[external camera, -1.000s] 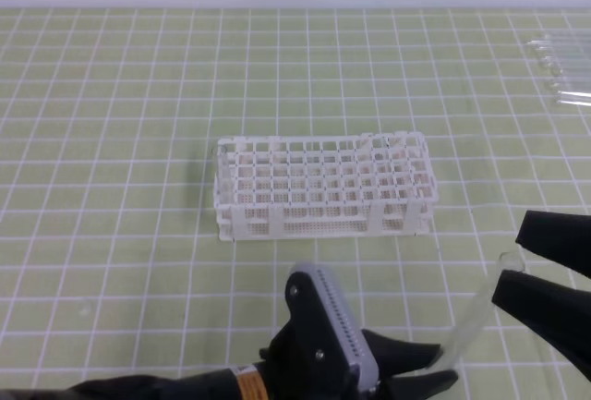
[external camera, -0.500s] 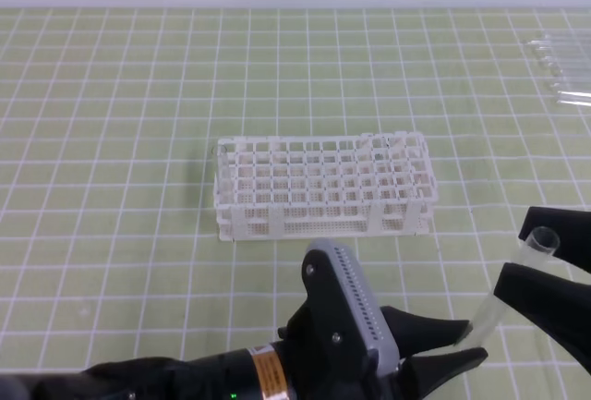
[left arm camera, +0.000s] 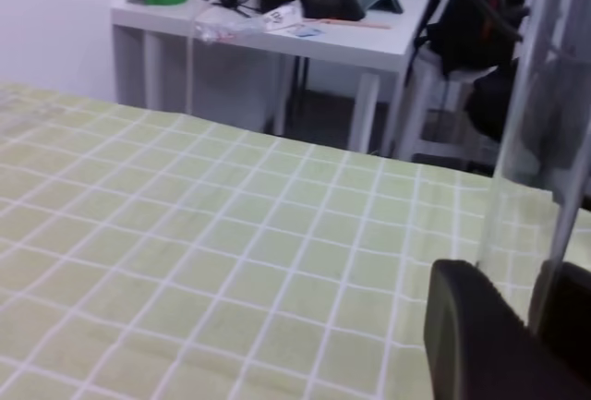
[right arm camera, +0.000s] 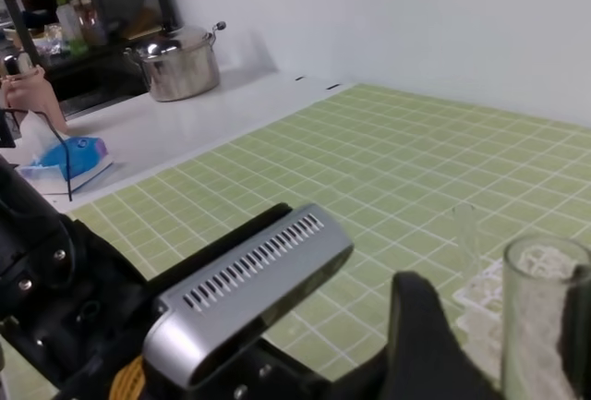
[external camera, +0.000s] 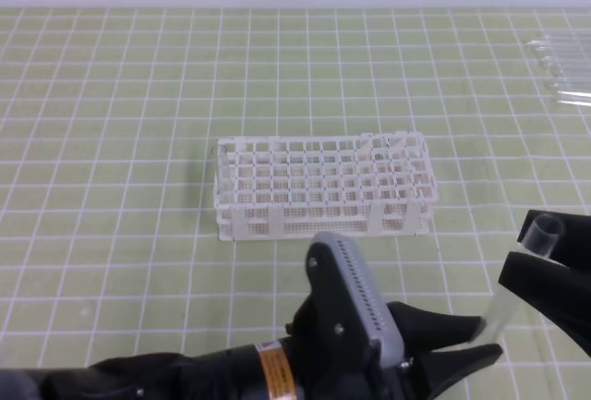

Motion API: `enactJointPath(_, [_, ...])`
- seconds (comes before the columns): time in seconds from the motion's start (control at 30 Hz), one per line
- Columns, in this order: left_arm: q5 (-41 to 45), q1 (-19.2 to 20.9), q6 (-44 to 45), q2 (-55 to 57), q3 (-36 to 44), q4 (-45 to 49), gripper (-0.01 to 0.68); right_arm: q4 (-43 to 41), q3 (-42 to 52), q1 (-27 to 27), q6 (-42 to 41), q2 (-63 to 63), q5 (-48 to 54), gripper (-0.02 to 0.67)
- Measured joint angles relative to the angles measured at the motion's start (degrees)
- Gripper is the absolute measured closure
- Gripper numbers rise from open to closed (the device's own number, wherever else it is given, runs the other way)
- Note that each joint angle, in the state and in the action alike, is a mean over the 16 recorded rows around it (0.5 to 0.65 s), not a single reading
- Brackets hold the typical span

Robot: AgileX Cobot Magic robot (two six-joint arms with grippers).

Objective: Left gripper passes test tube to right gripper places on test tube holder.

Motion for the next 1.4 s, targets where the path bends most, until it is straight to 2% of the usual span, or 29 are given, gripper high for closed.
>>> enactJointPath(0.33, [-0.41,-0.02,-3.56,1.7,-2.21,2.94,0.65,0.03,-0.08,0.0,-0.36,0.0,-0.75,0.365])
enactJointPath(0.87, [-2.29,0.02,-4.19,2.05,-2.5,-0.64,0.638,-0.31,-0.12,0.0,-0.36,0.0,-2.87,0.409])
enactJointPath(1.4, [-1.46,0.0,-4.72,2.23,-2.51,-0.47,0.644,-1.53,-0.12,0.0,-2.37,0.0,-4.19,0.527])
